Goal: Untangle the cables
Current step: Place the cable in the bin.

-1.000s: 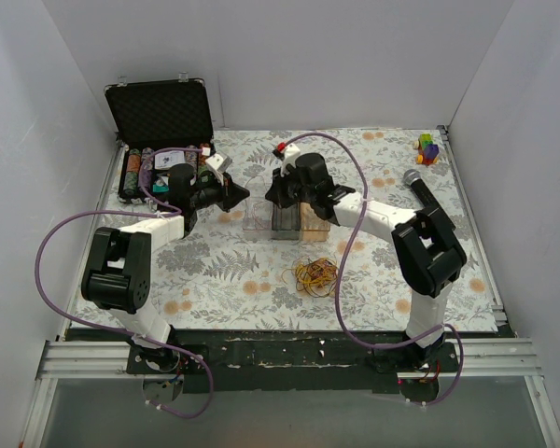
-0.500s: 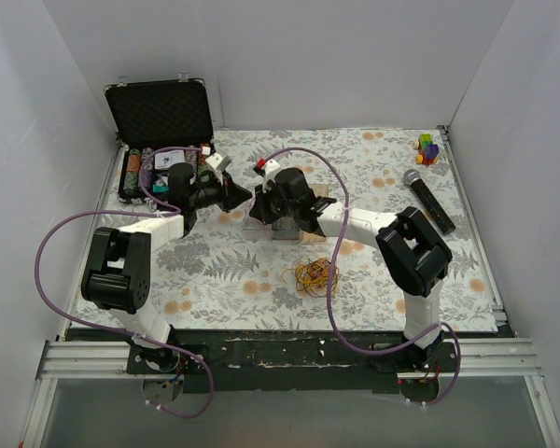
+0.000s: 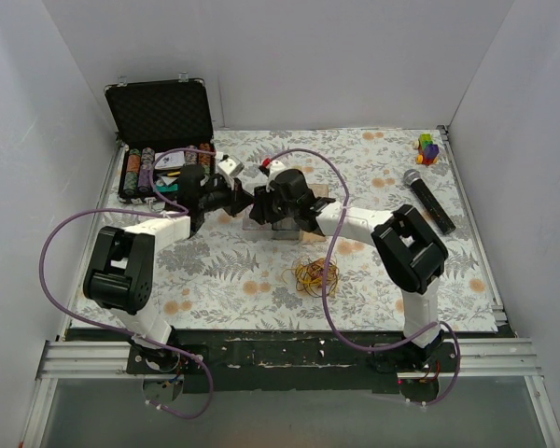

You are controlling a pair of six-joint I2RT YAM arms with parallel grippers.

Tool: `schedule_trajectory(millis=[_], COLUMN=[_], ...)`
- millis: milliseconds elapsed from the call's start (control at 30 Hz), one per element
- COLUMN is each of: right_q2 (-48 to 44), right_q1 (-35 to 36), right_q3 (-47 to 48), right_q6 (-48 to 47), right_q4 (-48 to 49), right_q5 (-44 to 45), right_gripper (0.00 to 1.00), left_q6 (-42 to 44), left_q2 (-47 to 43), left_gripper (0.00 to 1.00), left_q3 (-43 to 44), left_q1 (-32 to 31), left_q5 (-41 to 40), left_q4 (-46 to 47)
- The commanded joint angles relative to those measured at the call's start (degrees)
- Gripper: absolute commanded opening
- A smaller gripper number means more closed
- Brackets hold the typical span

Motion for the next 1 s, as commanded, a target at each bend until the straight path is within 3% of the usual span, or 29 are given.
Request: schedule_trajectory(millis=[0,167,467,800,967], right_q2=[-5.29,-11.79,-19.97,-14.27,-13.74], right_q1=[-0.01,-0.01,-0.19,-3.18,-3.18], right_q3=[-3.79,-8.19,-11.54,-4.16,-7.58], right_q6=[1.37,1.02,1.19,2.60,4.00], right_q4=[0.95,2.62,3.77,-1.24,0.60], right_q5=[-0.43,-2.01,-0.44,-0.43,-2.54], right_gripper=[0.55,0.65,0.63,0.56,0.57], left_q6=[8.83,11.30,14.20,17.28,15.79], left_q2=[0.31,1.46,1.37,0.05,-0.74], left_gripper=[0.00,0.00,0.00,0.00,0.00], left_q3=[2.10,3.07,3.42,3.42,2.28], left_q1=[-2.65,-3.09,-3.87,-5.90,-5.55], left_q5=[-12.37,-16.60,-18.19,-17.75,-18.19], left_q4=[-4.47,-6.93,-9.22,-11.24,-10.54])
